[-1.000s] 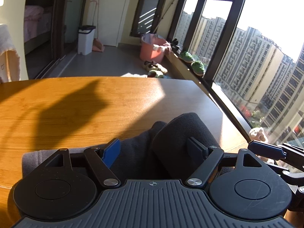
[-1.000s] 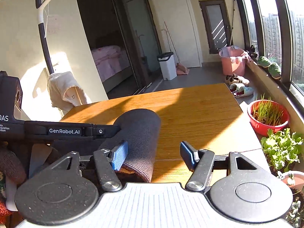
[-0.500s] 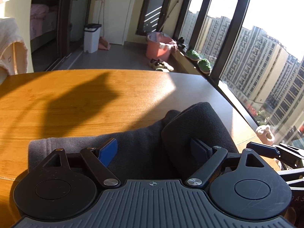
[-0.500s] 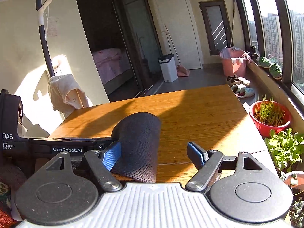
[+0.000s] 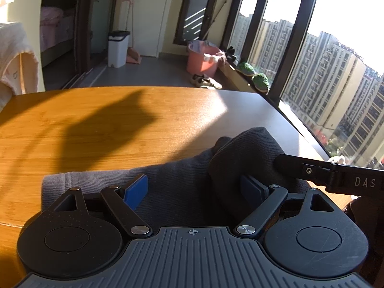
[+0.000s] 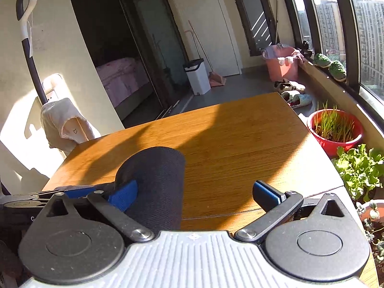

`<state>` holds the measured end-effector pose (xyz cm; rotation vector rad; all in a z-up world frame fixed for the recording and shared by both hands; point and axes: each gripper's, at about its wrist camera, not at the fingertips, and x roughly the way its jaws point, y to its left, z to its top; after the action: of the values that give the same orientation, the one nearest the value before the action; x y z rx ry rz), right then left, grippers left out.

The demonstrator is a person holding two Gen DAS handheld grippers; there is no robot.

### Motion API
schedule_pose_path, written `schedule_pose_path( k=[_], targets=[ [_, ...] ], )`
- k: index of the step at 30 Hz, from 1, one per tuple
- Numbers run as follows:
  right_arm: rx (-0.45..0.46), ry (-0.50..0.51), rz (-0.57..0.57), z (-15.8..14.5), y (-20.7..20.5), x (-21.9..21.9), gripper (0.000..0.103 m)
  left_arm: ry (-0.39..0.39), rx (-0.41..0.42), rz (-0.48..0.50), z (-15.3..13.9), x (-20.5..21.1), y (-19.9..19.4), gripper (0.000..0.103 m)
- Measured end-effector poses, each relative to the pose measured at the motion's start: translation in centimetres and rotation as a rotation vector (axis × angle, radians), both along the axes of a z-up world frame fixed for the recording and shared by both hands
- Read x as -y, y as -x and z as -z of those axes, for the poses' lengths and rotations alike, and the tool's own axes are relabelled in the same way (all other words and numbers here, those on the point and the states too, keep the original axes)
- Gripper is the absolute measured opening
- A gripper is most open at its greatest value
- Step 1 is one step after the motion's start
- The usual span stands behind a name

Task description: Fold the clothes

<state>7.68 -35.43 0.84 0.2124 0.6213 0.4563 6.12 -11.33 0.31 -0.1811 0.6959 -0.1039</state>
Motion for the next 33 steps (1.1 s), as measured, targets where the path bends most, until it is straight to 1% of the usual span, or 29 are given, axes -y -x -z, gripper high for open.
schedule_pose_path(
  k=[1,2,3,4,5,6,7,9,10,11,12,13,15,16,18,19,20,21,22,23,24,26,27,29,30,31,33],
  targets=[
    [0.015,-0.013,-0.01,-0.3,0.6,0.2,0.102,0.001,0.001,0.001,0.0,0.0,0.0,0.091],
    [0.03,-0.026,-0.019,-0.5,1.2,0.5,0.096,0.002,0.002,0.0,0.0,0.0,0.1,0.091],
    [0.031,-0.011,-0.034,-0.4,1.6,0.3,0.09,0.005,0.003,0.0,0.0,-0.1,0.1,0.091],
    [0.032,0.003,-0.048,-0.4,2.0,0.1,0.069,0.009,0.003,-0.001,0.0,-0.1,0.1,0.091],
    [0.032,0.018,-0.063,-0.3,2.4,0.0,0.062,0.013,0.003,-0.001,0.0,-0.1,0.1,0.091],
    [0.033,0.032,-0.076,-0.2,2.7,-0.2,0.062,0.017,0.003,-0.001,0.0,-0.2,0.1,0.091],
    [0.046,0.043,-0.075,-0.2,3.0,-0.4,0.062,0.04,0.003,-0.007,-0.1,-0.4,0.1,0.091],
    [0.082,0.084,-0.088,-0.6,3.6,-1.2,0.052,0.102,0.0,-0.026,-0.2,-1.2,0.2,0.089],
    [0.108,0.118,-0.103,-0.9,3.9,-1.9,0.042,0.13,-0.002,-0.034,-0.4,-1.5,0.3,0.087],
    [0.156,0.191,-0.126,-1.3,4.7,-3.1,0.037,0.158,-0.003,-0.04,-0.6,-1.8,0.4,0.086],
    [0.194,0.247,-0.141,-1.5,5.2,-4.0,0.036,0.177,-0.001,-0.039,-0.9,-2.0,0.6,0.086],
    [0.254,0.34,-0.161,-1.5,6.2,-5.4,0.032,0.188,0.003,-0.03,-1.2,-2.0,0.7,0.086],
    [0.317,0.434,-0.19,-1.3,7.3,-7.1,0.028,0.196,0.018,-0.007,-2.0,-1.8,0.9,0.086],
    [0.323,0.439,-0.196,-1.4,7.4,-7.4,0.023,0.195,0.028,0.007,-2.4,-1.6,1.0,0.086],
    [0.322,0.428,-0.196,-1.5,7.5,-7.7,0.023,0.194,0.039,0.035,-2.9,-1.1,1.0,0.086],
    [0.306,0.393,-0.176,-1.6,7.2,-7.3,0.026,0.193,0.043,0.049,-3.1,-0.7,1.0,0.085],
    [0.273,0.328,-0.15,-1.8,6.7,-6.4,0.036,0.172,0.037,0.062,-3.0,-0.2,0.9,0.083],
    [0.242,0.273,-0.127,-1.9,6.4,-5.7,0.043,0.135,0.022,0.065,-2.6,0.3,0.6,0.078],
    [0.201,0.205,-0.101,-1.8,5.9,-4.7,0.059,0.104,0.003,0.06,-2.1,0.6,0.3,0.076],
    [0.158,0.142,-0.091,-1.6,5.4,-3.9,0.062,0.109,-0.007,0.056,-1.5,0.6,0.0,0.081],
    [0.115,0.083,-0.084,-1.4,5.0,-3.2,0.062,0.136,-0.016,0.052,-1.1,0.3,-0.2,0.082],
    [0.01,-0.07,-0.065,-0.5,3.9,-1.7,0.062,0.197,-0.034,0.042,-0.7,-0.5,-0.5,0.082],
    [-0.03,-0.123,-0.063,-0.1,3.3,-1.4,0.062,0.211,-0.038,0.038,-0.5,-0.8,-0.6,0.083],
    [-0.083,-0.175,-0.068,0.6,2.4,-1.3,0.062,0.216,-0.04,0.035,-0.4,-0.9,-0.6,0.084],
    [-0.078,-0.168,-0.078,0.6,2.4,-1.4,0.058,0.22,-0.041,0.034,-0.4,-1.0,-0.6,0.084],
    [-0.049,-0.131,-0.092,0.3,2.7,-1.8,0.052,0.223,-0.039,0.032,-0.6,-1.1,-0.5,0.083],
    [0.052,0.025,-0.135,-0.6,4.5,-3.9,0.05,0.224,-0.027,0.024,-1.2,-1.5,-0.2,0.078]
  ],
)
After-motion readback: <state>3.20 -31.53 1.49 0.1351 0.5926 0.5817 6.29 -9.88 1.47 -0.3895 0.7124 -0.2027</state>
